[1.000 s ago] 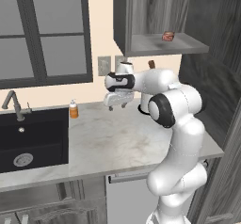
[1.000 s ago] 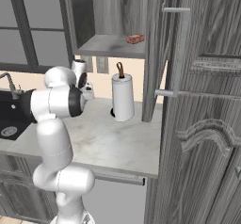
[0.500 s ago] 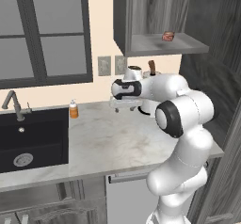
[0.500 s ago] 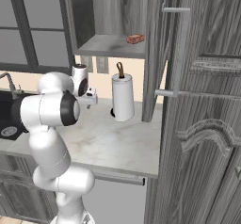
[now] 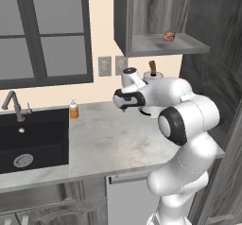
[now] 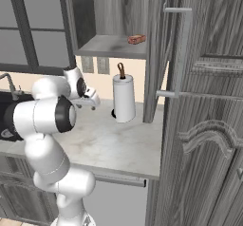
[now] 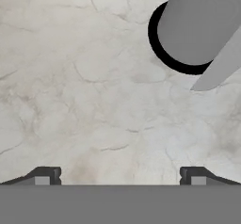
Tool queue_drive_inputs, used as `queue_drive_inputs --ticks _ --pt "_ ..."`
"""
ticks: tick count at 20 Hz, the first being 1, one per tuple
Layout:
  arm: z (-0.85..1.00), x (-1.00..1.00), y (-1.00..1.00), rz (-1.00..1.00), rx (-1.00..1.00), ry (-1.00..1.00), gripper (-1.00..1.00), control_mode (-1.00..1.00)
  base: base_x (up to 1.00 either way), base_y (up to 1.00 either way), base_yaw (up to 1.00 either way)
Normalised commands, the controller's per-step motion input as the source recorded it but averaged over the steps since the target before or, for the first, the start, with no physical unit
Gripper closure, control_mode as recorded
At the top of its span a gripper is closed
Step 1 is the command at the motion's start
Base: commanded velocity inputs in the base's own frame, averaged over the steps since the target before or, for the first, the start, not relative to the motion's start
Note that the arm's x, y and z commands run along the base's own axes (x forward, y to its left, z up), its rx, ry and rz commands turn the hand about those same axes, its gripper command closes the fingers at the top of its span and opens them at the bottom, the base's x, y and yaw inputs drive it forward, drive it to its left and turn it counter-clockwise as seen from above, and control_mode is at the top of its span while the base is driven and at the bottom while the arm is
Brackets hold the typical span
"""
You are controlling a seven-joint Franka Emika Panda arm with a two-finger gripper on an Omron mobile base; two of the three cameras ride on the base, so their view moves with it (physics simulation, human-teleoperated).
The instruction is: Locate and retrieve the bar soap and soap dispenser from the cabinet. Place them next to the sink.
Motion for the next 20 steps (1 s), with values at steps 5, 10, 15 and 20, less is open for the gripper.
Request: queue_drive_inputs --ticks 5,10,15,20 --pt "0.33 -0.02 -0.37 -0.28 -0.10 0.00 -1.00 -1.00 0.00 0.00 0.00" --pt "0.26 -0.16 -0.59 -0.18 0.01 -0.04 -1.00 -1.00 0.00 0.00 0.00" --pt "0.28 -0.42 -0.54 -0.12 0.08 -0.05 -1.00 -1.00 0.00 0.00 0.00" --pt "0.48 -0.56 -0.41 -0.09 0.03 -0.11 -1.00 -1.00 0.00 0.00 0.00"
